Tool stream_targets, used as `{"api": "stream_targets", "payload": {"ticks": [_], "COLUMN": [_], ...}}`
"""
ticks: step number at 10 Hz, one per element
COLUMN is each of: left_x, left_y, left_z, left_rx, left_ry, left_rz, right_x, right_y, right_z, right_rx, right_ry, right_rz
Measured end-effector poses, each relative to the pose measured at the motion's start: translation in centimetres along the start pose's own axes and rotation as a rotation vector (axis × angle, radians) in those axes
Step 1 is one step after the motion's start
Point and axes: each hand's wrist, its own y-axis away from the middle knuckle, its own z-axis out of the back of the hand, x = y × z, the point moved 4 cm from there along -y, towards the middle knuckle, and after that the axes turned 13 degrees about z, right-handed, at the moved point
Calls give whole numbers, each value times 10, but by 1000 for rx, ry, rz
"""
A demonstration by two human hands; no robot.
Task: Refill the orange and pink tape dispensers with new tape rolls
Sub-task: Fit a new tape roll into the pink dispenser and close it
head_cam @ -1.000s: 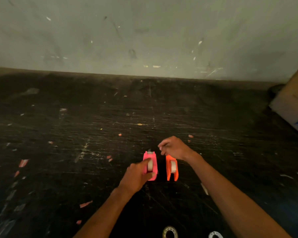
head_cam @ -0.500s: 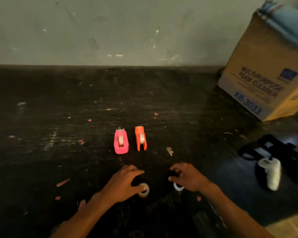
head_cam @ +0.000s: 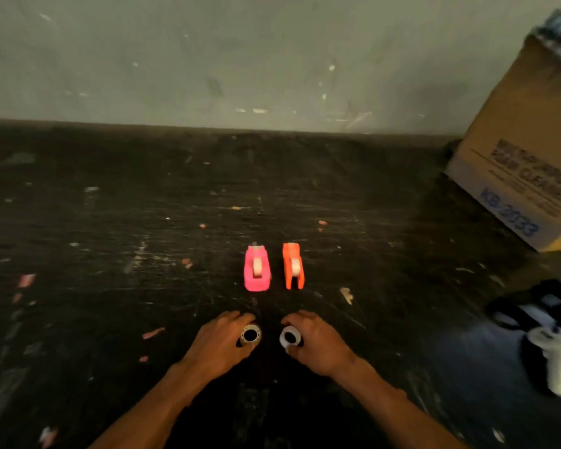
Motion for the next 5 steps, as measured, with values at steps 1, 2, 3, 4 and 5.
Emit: {"api": "stream_targets", "payload": {"ticks": [1, 2, 3, 4, 5], "left_x": [39, 69, 85, 95, 104], "left_y": [-8, -21, -37, -53, -60], "left_z": [27, 50, 64, 66, 63], "left_rx": [-68, -127, -149, -139, -128], "left_ry": [15, 28, 28, 35, 23], "left_rz": [143, 246, 320, 352, 384], "right_x": [30, 53, 64, 65, 63], "right_y": [-49, -100, -140, -166, -175], "right_z": [-1, -2, -3, -8, -13], "right_rx": [-21, -37, -22, 11, 41], "right_ry": [82, 161, 263, 316, 310], "right_rz": [170, 285, 334, 337, 320]}}
